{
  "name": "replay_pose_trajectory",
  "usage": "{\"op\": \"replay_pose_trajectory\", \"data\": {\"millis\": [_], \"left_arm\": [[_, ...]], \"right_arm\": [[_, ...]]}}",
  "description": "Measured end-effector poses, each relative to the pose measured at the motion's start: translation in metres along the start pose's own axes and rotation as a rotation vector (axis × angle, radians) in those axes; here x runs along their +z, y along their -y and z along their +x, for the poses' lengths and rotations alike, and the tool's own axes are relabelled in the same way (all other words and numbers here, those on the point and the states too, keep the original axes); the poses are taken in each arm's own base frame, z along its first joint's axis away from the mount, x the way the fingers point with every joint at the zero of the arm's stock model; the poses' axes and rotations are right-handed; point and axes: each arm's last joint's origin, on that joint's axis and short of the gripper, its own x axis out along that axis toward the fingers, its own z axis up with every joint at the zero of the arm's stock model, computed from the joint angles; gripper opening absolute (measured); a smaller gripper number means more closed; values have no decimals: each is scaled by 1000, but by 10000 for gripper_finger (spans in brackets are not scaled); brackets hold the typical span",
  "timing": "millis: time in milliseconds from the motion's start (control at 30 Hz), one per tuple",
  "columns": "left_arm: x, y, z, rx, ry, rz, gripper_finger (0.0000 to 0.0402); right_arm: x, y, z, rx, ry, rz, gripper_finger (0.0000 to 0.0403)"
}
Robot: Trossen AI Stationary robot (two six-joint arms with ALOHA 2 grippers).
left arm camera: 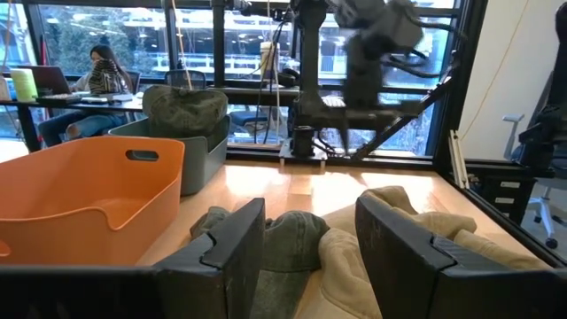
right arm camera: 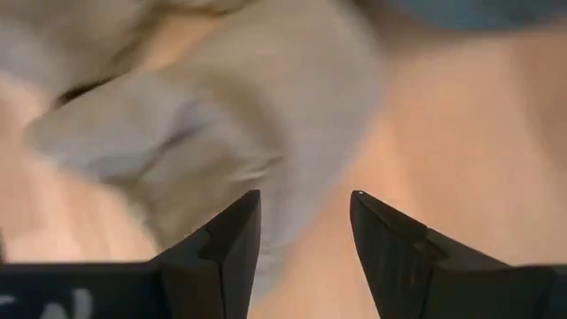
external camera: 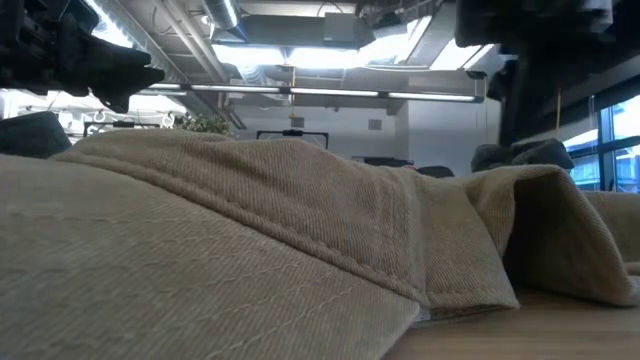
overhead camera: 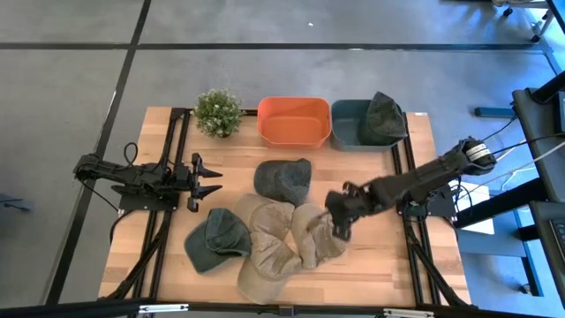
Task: Pick & Place hat
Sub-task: Put the right brown cap into the orange bin
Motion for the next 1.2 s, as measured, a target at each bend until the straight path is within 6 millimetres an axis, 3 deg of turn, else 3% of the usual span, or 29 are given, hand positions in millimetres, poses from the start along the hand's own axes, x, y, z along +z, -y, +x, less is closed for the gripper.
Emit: {"op": "replay_pose_trajectory", "data": {"millis": [167, 400, 633, 1200], "left_arm": [[0, 0, 0, 1, 0, 0, 173], [0, 0, 0, 3, 0, 0, 173], [0, 0, 0, 3, 0, -1, 173], [0, 0, 0, 3, 0, -2, 173]], "right_arm": [[-26, -16, 19, 120, 15, -83, 177], [-47, -16, 29, 63, 1, 52, 177], [-56, -19, 42, 84, 61, 80, 177], [-66, -18, 80, -49, -31, 48, 177]]}}
